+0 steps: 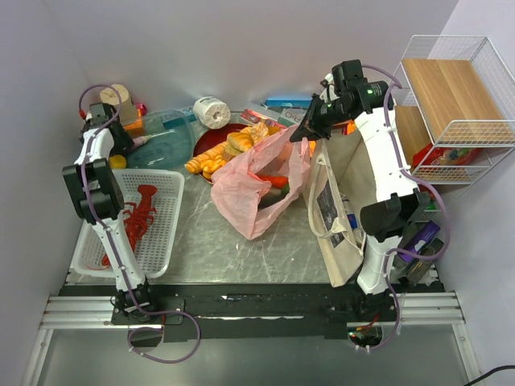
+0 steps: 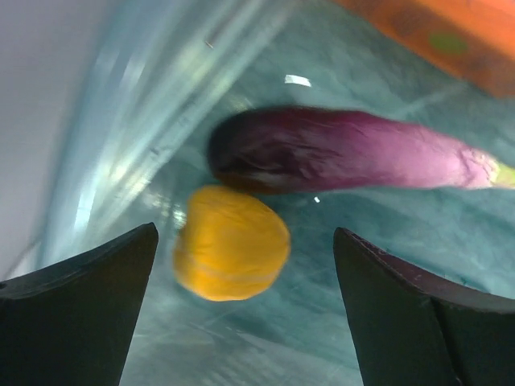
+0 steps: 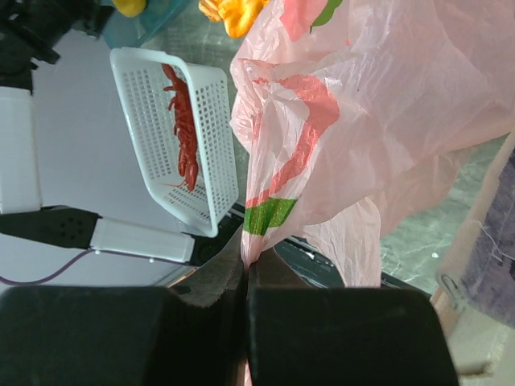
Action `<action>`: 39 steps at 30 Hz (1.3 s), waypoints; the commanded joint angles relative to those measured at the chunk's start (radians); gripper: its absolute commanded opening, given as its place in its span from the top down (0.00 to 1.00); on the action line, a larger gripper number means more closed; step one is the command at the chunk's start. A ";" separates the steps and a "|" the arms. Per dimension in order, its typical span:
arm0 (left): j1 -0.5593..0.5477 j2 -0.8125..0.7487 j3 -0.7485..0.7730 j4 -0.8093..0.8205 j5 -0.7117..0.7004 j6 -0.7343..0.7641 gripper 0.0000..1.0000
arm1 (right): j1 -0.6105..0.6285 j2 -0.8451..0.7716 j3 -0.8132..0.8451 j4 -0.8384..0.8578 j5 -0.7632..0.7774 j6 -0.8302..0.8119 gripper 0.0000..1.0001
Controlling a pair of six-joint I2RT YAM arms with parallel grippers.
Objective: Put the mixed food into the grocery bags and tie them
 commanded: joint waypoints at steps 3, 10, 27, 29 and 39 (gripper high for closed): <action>-0.008 -0.016 -0.043 0.066 0.064 -0.018 0.10 | -0.010 0.010 0.051 -0.047 -0.005 0.012 1.00; -0.007 0.032 -0.022 -0.023 0.070 -0.034 0.26 | -0.012 -0.005 0.028 -0.035 -0.005 0.014 1.00; -0.515 -0.508 -0.307 0.413 0.565 0.050 0.56 | -0.010 -0.049 -0.050 0.019 -0.015 0.002 1.00; -0.572 -0.540 -0.358 0.459 0.670 0.050 0.56 | -0.009 -0.057 -0.049 0.014 -0.010 -0.010 1.00; -0.847 -0.530 -0.341 0.277 1.020 0.159 0.57 | -0.009 -0.106 -0.096 0.055 0.001 -0.015 1.00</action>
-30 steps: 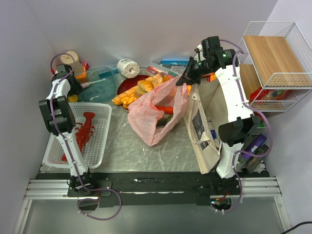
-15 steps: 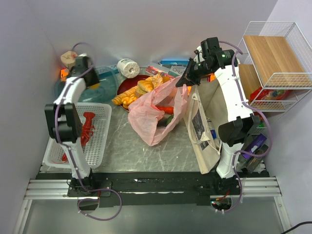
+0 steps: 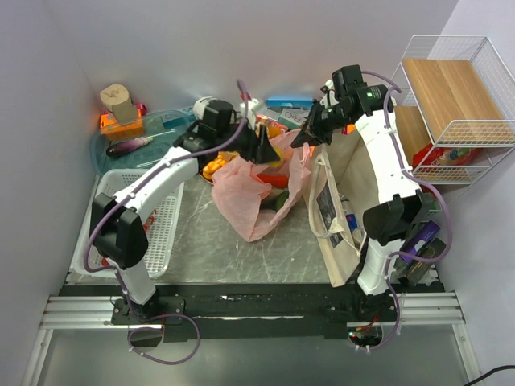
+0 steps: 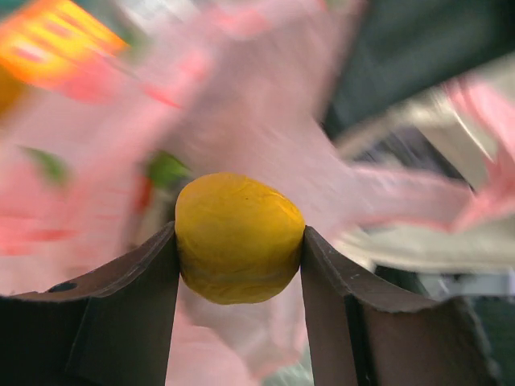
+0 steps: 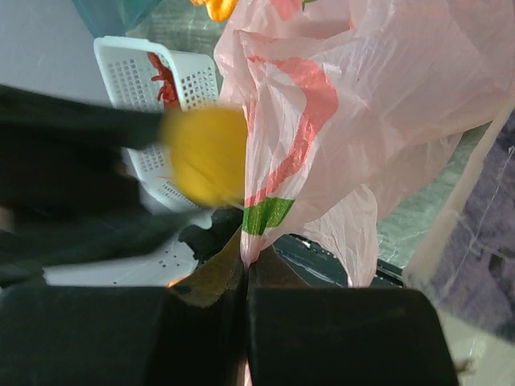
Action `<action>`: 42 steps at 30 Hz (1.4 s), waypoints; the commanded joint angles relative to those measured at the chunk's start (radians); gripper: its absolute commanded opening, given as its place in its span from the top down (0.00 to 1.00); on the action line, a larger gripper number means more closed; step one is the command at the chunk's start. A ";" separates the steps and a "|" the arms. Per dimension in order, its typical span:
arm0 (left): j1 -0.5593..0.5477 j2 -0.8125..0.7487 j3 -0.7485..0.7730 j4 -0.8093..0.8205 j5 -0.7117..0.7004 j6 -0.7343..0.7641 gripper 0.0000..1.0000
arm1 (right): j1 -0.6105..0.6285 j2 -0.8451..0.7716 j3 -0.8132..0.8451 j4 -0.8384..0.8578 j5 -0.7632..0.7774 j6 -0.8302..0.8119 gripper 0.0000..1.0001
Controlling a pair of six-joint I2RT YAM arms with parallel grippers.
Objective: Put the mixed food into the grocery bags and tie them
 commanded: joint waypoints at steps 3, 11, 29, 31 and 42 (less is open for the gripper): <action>-0.042 0.018 -0.006 -0.094 0.156 0.093 0.55 | -0.004 -0.078 0.003 0.050 0.008 -0.005 1.00; -0.077 0.270 0.219 -0.271 0.008 0.190 0.22 | -0.003 -0.110 -0.005 0.050 0.022 -0.008 1.00; 0.364 -0.086 -0.108 -0.070 -0.494 -0.055 0.04 | -0.003 -0.137 -0.083 0.084 0.030 0.000 1.00; 0.449 0.004 -0.016 -0.157 -0.583 -0.077 0.04 | -0.003 -0.130 -0.083 0.079 0.022 0.001 1.00; 0.673 0.406 0.399 -0.294 -0.596 0.360 0.04 | -0.004 -0.149 -0.089 0.058 0.050 0.007 1.00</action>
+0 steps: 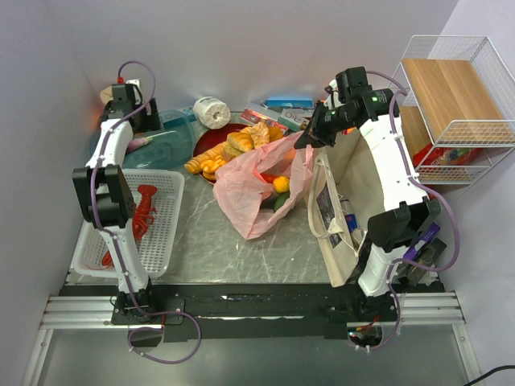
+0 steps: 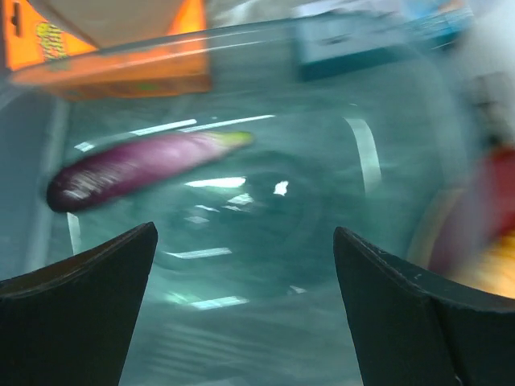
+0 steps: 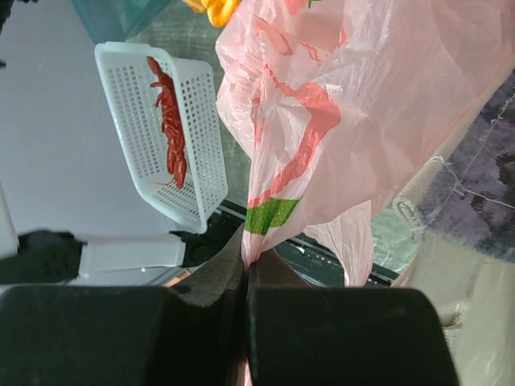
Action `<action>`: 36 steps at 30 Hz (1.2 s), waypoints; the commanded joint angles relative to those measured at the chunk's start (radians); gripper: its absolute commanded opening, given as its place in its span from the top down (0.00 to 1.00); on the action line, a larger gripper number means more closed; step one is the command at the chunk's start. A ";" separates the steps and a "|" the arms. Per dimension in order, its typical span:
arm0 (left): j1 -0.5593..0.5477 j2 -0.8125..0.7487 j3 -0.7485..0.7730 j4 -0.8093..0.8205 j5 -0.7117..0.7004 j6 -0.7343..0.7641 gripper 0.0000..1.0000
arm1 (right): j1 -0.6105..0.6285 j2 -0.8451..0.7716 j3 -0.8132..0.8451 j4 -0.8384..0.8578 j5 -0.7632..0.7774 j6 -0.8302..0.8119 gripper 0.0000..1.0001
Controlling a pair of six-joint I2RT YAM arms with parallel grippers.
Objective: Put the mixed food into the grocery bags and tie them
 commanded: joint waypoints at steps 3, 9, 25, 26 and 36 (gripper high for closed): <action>0.085 0.134 0.155 -0.101 0.068 0.288 0.04 | -0.003 -0.074 -0.019 0.011 0.033 0.014 1.00; 0.097 0.234 0.244 -0.120 0.011 0.403 0.04 | -0.001 -0.065 0.004 -0.028 0.041 0.028 1.00; 0.149 0.421 0.322 -0.091 -0.046 0.420 0.04 | 0.020 0.049 0.140 -0.128 0.004 0.061 1.00; 0.148 0.423 0.322 -0.084 -0.056 0.419 0.04 | 0.023 0.053 0.142 -0.124 0.001 0.066 1.00; 0.157 0.455 0.313 -0.035 -0.053 0.426 0.04 | 0.037 0.062 0.165 -0.131 0.010 0.081 1.00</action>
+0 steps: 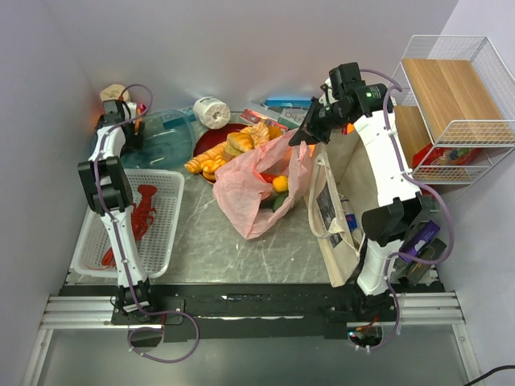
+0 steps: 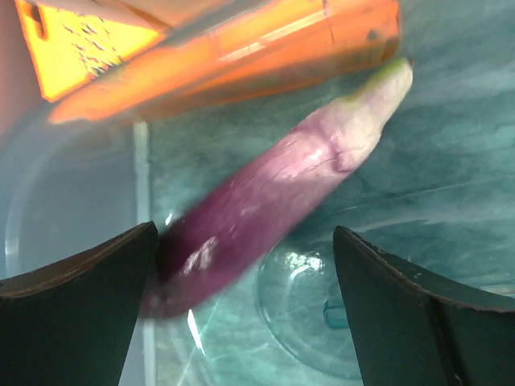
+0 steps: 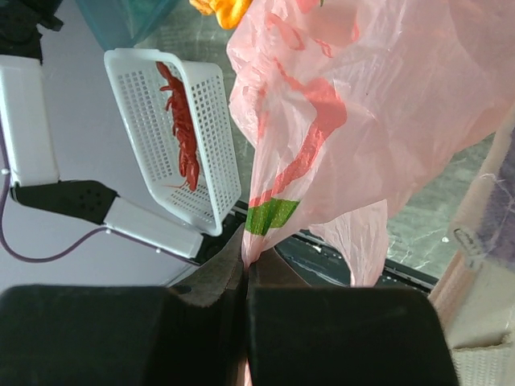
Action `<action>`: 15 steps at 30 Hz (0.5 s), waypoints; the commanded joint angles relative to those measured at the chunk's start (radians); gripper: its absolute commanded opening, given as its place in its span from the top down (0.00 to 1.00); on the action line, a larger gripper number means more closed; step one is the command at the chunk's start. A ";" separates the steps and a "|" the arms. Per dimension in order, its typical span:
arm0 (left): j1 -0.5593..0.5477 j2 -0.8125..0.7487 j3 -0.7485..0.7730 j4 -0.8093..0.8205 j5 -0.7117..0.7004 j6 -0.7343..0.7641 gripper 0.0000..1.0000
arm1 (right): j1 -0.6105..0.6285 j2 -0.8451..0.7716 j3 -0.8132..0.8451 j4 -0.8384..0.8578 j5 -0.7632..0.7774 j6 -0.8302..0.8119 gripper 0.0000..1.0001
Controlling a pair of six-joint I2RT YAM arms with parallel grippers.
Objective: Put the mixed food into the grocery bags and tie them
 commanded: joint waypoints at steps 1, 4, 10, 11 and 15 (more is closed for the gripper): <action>0.007 0.041 0.015 0.002 0.001 0.003 0.04 | 0.004 -0.010 0.045 -0.078 -0.004 0.015 1.00; 0.009 0.054 0.018 -0.006 -0.005 -0.003 0.02 | 0.006 -0.005 0.050 -0.083 -0.004 0.015 1.00; 0.004 -0.008 -0.051 0.022 0.024 -0.033 0.30 | 0.007 -0.004 0.047 -0.078 -0.003 0.018 1.00; 0.001 -0.025 -0.069 0.031 0.030 -0.040 0.34 | 0.006 -0.004 0.045 -0.078 -0.003 0.018 1.00; -0.013 -0.121 -0.176 0.094 0.067 -0.046 0.47 | 0.006 -0.024 0.016 -0.060 0.004 0.014 1.00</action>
